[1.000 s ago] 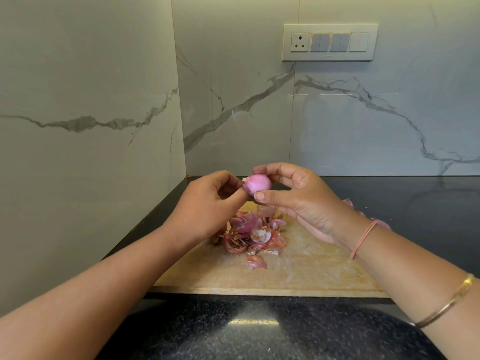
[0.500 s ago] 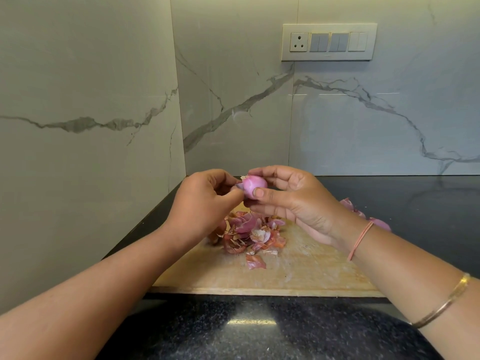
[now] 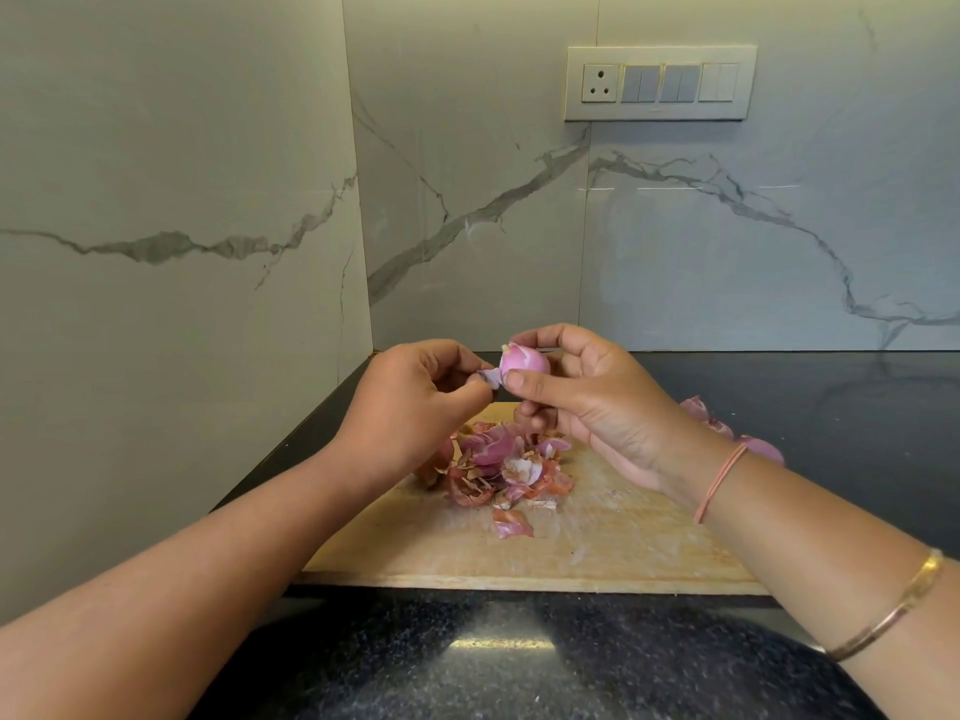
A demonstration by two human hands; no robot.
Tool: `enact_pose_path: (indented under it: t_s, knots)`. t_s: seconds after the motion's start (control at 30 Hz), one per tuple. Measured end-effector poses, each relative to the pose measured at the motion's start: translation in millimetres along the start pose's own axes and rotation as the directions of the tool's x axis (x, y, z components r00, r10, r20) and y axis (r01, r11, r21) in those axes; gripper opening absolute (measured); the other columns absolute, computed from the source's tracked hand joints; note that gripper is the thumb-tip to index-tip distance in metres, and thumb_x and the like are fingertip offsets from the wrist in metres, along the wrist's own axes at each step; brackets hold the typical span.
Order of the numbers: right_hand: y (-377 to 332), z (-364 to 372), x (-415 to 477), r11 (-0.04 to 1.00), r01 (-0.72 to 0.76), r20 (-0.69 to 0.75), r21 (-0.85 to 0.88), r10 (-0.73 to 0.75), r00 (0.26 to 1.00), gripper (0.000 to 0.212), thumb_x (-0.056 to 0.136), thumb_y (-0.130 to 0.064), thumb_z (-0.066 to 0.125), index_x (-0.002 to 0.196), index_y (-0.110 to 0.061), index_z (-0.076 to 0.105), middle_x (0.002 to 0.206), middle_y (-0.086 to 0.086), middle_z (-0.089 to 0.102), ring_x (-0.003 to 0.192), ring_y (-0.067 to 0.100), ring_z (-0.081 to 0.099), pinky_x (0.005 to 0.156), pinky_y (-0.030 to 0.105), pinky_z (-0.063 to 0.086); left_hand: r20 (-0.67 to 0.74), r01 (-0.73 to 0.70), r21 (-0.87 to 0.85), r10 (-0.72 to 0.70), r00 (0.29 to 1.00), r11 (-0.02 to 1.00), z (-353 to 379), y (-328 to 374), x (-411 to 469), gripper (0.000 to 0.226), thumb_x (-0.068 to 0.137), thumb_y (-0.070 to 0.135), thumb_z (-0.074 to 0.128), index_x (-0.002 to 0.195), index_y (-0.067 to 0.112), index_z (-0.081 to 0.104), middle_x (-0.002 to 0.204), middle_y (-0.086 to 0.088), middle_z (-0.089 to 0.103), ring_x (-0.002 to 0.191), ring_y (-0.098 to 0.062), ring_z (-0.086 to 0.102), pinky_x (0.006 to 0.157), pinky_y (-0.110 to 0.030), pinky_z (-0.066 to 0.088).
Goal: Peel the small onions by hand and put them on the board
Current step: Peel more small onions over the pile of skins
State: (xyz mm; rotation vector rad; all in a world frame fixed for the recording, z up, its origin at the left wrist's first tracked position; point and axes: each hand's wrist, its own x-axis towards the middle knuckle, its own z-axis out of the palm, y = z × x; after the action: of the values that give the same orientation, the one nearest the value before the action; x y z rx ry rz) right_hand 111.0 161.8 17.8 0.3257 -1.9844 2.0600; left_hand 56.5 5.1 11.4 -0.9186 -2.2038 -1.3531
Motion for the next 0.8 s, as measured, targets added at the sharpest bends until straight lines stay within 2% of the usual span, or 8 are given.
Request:
enact_pose_path:
  t_s: [0.1, 0.23, 0.4, 0.57, 0.67, 0.73, 0.8]
  knots:
    - [-1, -1, 0, 1.000, -0.023, -0.010, -0.010, 0.022, 1.000, 0.022, 0.084, 0.000, 0.065, 0.103, -0.009, 0.058, 0.092, 0.015, 0.062, 0.057, 0.014, 0.055, 0.052, 0.023, 0.050, -0.014, -0.005, 0.040, 0.005, 1.000, 0.999, 2, 0, -1, 0.010, 0.086, 0.018, 0.064, 0.078, 0.019, 0.071, 0.053, 0.011, 0.058, 0.040, -0.002, 0.044, 0.039, -0.008, 0.028]
    - [-3, -3, 0, 0.999, -0.038, 0.019, -0.003, 0.038, 0.999, 0.019, 0.086, -0.001, 0.061, 0.104, -0.006, 0.056, 0.086, 0.012, 0.065, 0.059, 0.015, 0.060, 0.056, 0.024, 0.055, -0.026, -0.020, 0.088, 0.023, 0.999, 0.996, 1, 1, -1, 0.011, 0.087, 0.018, 0.063, 0.083, 0.019, 0.073, 0.054, 0.010, 0.060, 0.038, -0.002, 0.043, 0.038, -0.008, 0.027]
    - [-4, -3, 0, 0.999, -0.046, 0.036, -0.023, 0.047, 0.998, 0.018, 0.088, 0.001, 0.058, 0.104, -0.007, 0.057, 0.084, 0.012, 0.063, 0.059, 0.016, 0.056, 0.054, 0.023, 0.052, -0.050, -0.059, 0.144, 0.067, 0.997, 0.988, 1, 1, -1, 0.010, 0.085, 0.017, 0.065, 0.084, 0.019, 0.074, 0.051, 0.016, 0.055, 0.039, 0.001, 0.044, 0.039, -0.007, 0.027]
    - [-9, -7, 0, 0.999, -0.042, 0.079, -0.022, 0.044, 0.996, 0.018, 0.088, 0.000, 0.058, 0.104, -0.008, 0.061, 0.086, 0.011, 0.063, 0.060, 0.013, 0.054, 0.055, 0.022, 0.050, -0.097, -0.021, 0.175, 0.039, 0.995, 0.984, -6, -3, 2, 0.012, 0.088, 0.020, 0.062, 0.091, 0.019, 0.074, 0.065, 0.019, 0.061, 0.052, 0.008, 0.053, 0.043, -0.005, 0.033]
    - [-13, -9, 0, 1.000, -0.026, 0.089, -0.016, 0.027, 0.996, 0.021, 0.086, -0.001, 0.059, 0.106, -0.008, 0.061, 0.086, 0.010, 0.064, 0.062, 0.014, 0.055, 0.056, 0.022, 0.051, -0.004, -0.050, 0.176, 0.051, 0.999, 0.983, -4, -2, 1, 0.016, 0.090, 0.021, 0.060, 0.098, 0.022, 0.074, 0.067, 0.018, 0.064, 0.048, 0.002, 0.052, 0.043, -0.008, 0.033]
    - [-11, -9, -1, 0.999, -0.025, 0.091, -0.031, 0.028, 0.995, 0.022, 0.087, 0.001, 0.059, 0.107, -0.008, 0.061, 0.086, 0.010, 0.064, 0.064, 0.014, 0.054, 0.059, 0.023, 0.053, 0.086, -0.097, 0.209, 0.080, 0.993, 0.973, -1, -1, -2, 0.020, 0.092, 0.025, 0.056, 0.103, 0.026, 0.073, 0.076, 0.016, 0.068, 0.057, 0.003, 0.055, 0.051, -0.012, 0.041]
    - [-9, -8, -2, 0.998, -0.022, 0.090, -0.055, 0.027, 0.996, 0.024, 0.087, 0.004, 0.058, 0.107, -0.007, 0.061, 0.088, 0.010, 0.063, 0.066, 0.015, 0.055, 0.063, 0.025, 0.054, 0.116, -0.139, 0.236, 0.114, 0.987, 0.962, -1, 0, -2, 0.025, 0.094, 0.029, 0.051, 0.100, 0.023, 0.074, 0.095, 0.011, 0.070, 0.078, 0.000, 0.059, 0.069, -0.024, 0.050]
